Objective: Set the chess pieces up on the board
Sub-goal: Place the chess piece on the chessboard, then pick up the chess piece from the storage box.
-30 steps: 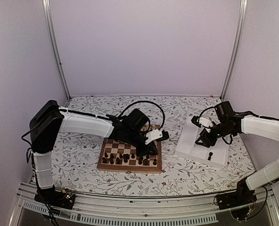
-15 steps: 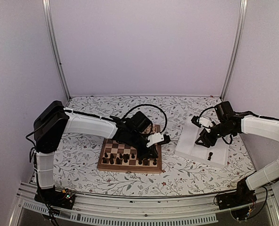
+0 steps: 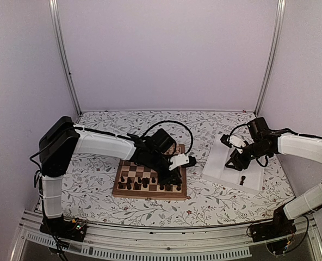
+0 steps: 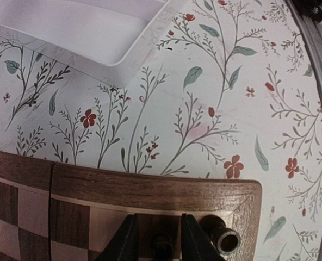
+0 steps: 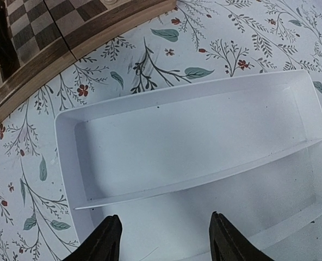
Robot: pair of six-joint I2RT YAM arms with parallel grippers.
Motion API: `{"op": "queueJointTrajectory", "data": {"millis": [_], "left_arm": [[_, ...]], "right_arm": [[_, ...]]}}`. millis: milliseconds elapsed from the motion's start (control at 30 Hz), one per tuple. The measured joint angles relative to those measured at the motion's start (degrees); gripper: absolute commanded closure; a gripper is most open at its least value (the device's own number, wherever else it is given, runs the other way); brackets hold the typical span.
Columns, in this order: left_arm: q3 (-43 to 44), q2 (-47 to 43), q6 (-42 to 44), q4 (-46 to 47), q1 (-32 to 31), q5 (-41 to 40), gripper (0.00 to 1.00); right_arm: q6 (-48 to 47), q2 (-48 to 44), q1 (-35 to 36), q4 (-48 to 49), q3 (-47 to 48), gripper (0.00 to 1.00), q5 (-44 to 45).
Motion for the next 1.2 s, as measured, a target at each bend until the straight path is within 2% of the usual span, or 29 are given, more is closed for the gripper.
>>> {"op": "queueJointTrajectory", "data": {"millis": [267, 300, 367, 433, 533, 567, 700, 767, 967, 1200], "left_arm": [[1.95, -0.92, 0.04, -0.26, 0.02, -1.46, 0.62], [2.19, -1.25, 0.04, -0.31, 0.02, -1.68, 0.62], [2.84, -2.14, 0.04, -0.39, 0.02, -2.12, 0.61], [3.5, -3.02, 0.04, -0.5, 0.04, -2.75, 0.6], [4.59, -4.04, -0.42, -0.48, 0.04, -4.5, 0.57], [5.16, -4.39, -1.09, -0.26, 0.04, -5.51, 0.57], [6.4, -6.23, -3.8, 2.45, 0.04, -8.96, 0.56], [6.45, -7.43, -5.11, 4.52, 0.04, -9.64, 0.56], [6.51, -10.36, -8.57, 10.54, 0.02, -8.0, 0.56], [6.32, -10.82, -11.63, 12.61, -0.02, -7.19, 0.56]], "right_arm": [[-0.26, -0.83, -1.84, -3.54, 4.42, 0.41, 1.49], [-0.24, -1.36, -2.43, -3.78, 5.25, 0.37, 1.92], [0.17, -3.02, -4.33, -4.2, 7.1, 0.17, 2.82], [1.31, -4.85, -7.02, -4.63, 8.68, 0.03, 3.3], [2.78, -6.62, -11.76, -6.05, 9.97, 0.01, 3.72], [3.02, -6.88, -13.14, -6.95, 9.99, 0.04, 3.72], [1.62, -6.88, -16.44, -13.49, 9.29, 0.37, 3.82], [-0.83, -6.73, -16.46, -16.5, 7.93, 0.45, 3.85], [-16.06, -6.82, -16.39, -23.54, 1.95, 0.47, 3.58], [-36.5, -5.14, -16.22, -22.73, 1.49, 0.53, 6.14]]}}
